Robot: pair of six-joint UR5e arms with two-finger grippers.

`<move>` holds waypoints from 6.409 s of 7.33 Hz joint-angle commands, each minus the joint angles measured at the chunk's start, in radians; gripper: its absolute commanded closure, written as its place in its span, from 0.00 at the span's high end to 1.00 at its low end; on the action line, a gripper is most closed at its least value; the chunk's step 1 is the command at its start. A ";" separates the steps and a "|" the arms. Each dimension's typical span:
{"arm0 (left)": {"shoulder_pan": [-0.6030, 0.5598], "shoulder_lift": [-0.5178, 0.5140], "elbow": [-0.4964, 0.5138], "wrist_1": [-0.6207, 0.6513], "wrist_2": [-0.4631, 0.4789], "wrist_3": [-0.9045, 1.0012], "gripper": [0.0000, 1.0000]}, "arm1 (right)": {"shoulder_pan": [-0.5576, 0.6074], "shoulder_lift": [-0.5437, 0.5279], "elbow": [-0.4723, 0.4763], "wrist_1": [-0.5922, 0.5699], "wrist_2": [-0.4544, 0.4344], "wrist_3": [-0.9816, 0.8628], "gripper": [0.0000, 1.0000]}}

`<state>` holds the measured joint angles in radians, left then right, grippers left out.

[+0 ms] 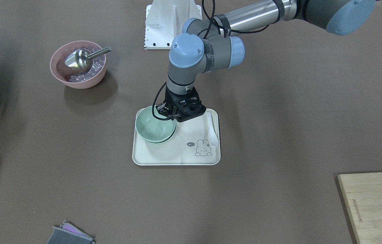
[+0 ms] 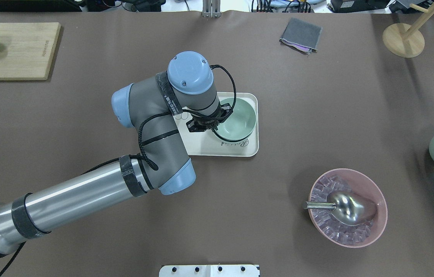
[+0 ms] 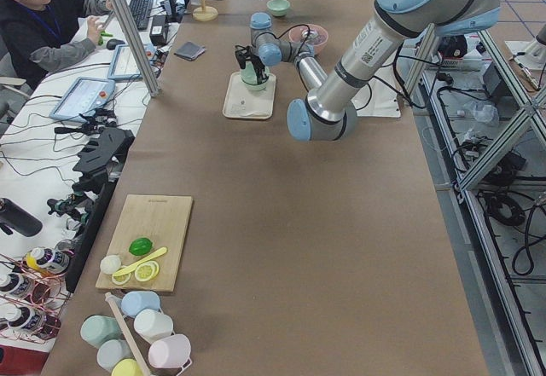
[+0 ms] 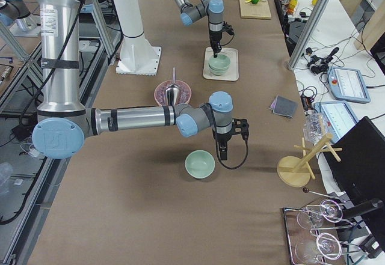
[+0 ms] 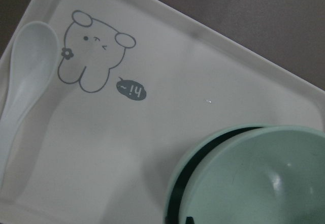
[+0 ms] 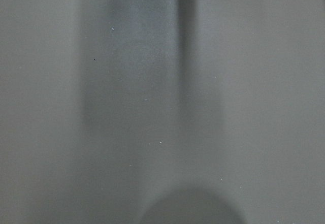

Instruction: Stack green bowls together

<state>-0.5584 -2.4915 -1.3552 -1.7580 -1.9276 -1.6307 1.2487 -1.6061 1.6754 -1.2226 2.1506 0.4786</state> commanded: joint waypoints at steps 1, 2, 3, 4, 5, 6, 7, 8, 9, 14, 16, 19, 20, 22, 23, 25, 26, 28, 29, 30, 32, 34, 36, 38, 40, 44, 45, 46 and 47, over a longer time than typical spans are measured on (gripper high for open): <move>0.000 0.002 0.005 0.000 -0.001 0.000 0.00 | 0.000 0.000 0.001 0.000 0.000 0.000 1.00; 0.000 0.000 0.011 0.000 -0.001 0.002 0.00 | 0.000 0.000 0.001 0.000 0.000 0.000 1.00; 0.000 0.000 0.013 -0.001 -0.002 0.002 0.00 | 0.000 0.000 0.000 0.000 0.000 0.000 1.00; 0.000 0.000 0.011 -0.001 -0.004 0.002 0.00 | 0.000 0.000 0.000 0.000 0.000 0.000 1.00; 0.000 -0.001 0.011 -0.001 -0.004 0.000 0.00 | 0.000 0.000 0.000 0.000 0.000 0.000 1.00; 0.000 -0.001 0.010 -0.001 -0.004 0.000 0.00 | 0.000 0.000 0.000 0.000 0.000 0.000 1.00; 0.002 -0.001 0.011 -0.001 -0.004 0.000 0.00 | 0.000 0.000 0.000 0.000 0.000 -0.002 1.00; 0.002 -0.001 0.011 -0.001 -0.004 0.000 0.00 | 0.000 0.000 0.000 0.000 0.000 0.000 1.00; 0.002 -0.001 0.011 -0.001 -0.004 0.000 0.00 | 0.000 0.000 0.000 0.000 0.000 0.000 1.00; 0.002 -0.001 0.011 -0.001 -0.004 0.000 0.00 | 0.000 0.000 -0.002 0.000 0.000 -0.002 1.00; 0.002 -0.001 0.010 -0.003 -0.004 -0.005 0.00 | 0.000 0.000 -0.002 0.000 0.000 -0.002 1.00; 0.002 0.005 0.010 -0.031 -0.004 -0.001 0.98 | 0.000 0.002 -0.002 0.000 0.000 0.000 1.00; 0.000 0.003 0.008 -0.031 -0.004 -0.001 0.98 | 0.000 0.002 -0.002 0.000 0.000 -0.002 1.00; -0.006 0.003 -0.025 -0.032 -0.011 0.000 0.98 | 0.000 0.002 -0.002 0.000 0.000 -0.002 1.00; -0.012 0.005 -0.053 -0.026 -0.037 0.002 0.98 | 0.000 0.002 -0.003 0.000 0.000 -0.002 1.00; -0.044 0.148 -0.210 -0.014 -0.105 0.093 0.98 | 0.000 -0.002 -0.008 0.000 -0.002 -0.002 1.00; -0.060 0.299 -0.377 0.009 -0.108 0.206 0.98 | -0.002 -0.003 -0.017 0.000 -0.002 -0.006 1.00; -0.180 0.417 -0.531 0.168 -0.196 0.419 0.98 | -0.002 -0.043 -0.011 0.020 0.000 -0.012 1.00; -0.231 0.503 -0.579 0.170 -0.205 0.527 0.98 | -0.002 -0.084 -0.019 0.106 0.005 -0.011 1.00; -0.294 0.569 -0.588 0.170 -0.238 0.663 0.98 | -0.002 -0.125 -0.017 0.150 0.009 -0.012 1.00; -0.440 0.702 -0.579 0.167 -0.309 1.003 0.99 | -0.003 -0.194 -0.029 0.249 0.029 -0.018 1.00; -0.503 0.761 -0.573 0.167 -0.323 1.127 0.99 | -0.003 -0.228 -0.100 0.360 0.060 -0.018 1.00; -0.509 0.772 -0.571 0.167 -0.323 1.137 0.99 | -0.005 -0.213 -0.230 0.518 0.061 -0.006 0.95; -0.509 0.772 -0.571 0.167 -0.323 1.137 0.99 | -0.005 -0.213 -0.230 0.518 0.063 0.012 0.72; -0.509 0.772 -0.571 0.167 -0.323 1.134 0.99 | -0.005 -0.203 -0.230 0.518 0.089 0.044 0.05; -0.511 0.770 -0.571 0.170 -0.324 1.137 0.99 | -0.005 -0.132 -0.232 0.490 0.121 0.046 0.00; -0.523 0.770 -0.570 0.173 -0.326 1.138 0.99 | -0.005 -0.089 -0.221 0.427 0.129 0.046 0.00; -0.549 0.769 -0.570 0.173 -0.327 1.147 0.99 | -0.005 -0.039 -0.223 0.376 0.150 0.046 0.00; -0.580 0.790 -0.564 0.187 -0.342 1.242 0.99 | -0.003 0.007 -0.224 0.336 0.167 0.048 0.00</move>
<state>-1.1055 -1.7164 -1.9236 -1.5814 -2.2583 -0.4613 1.2444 -1.6577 1.4515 -0.8303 2.2959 0.5250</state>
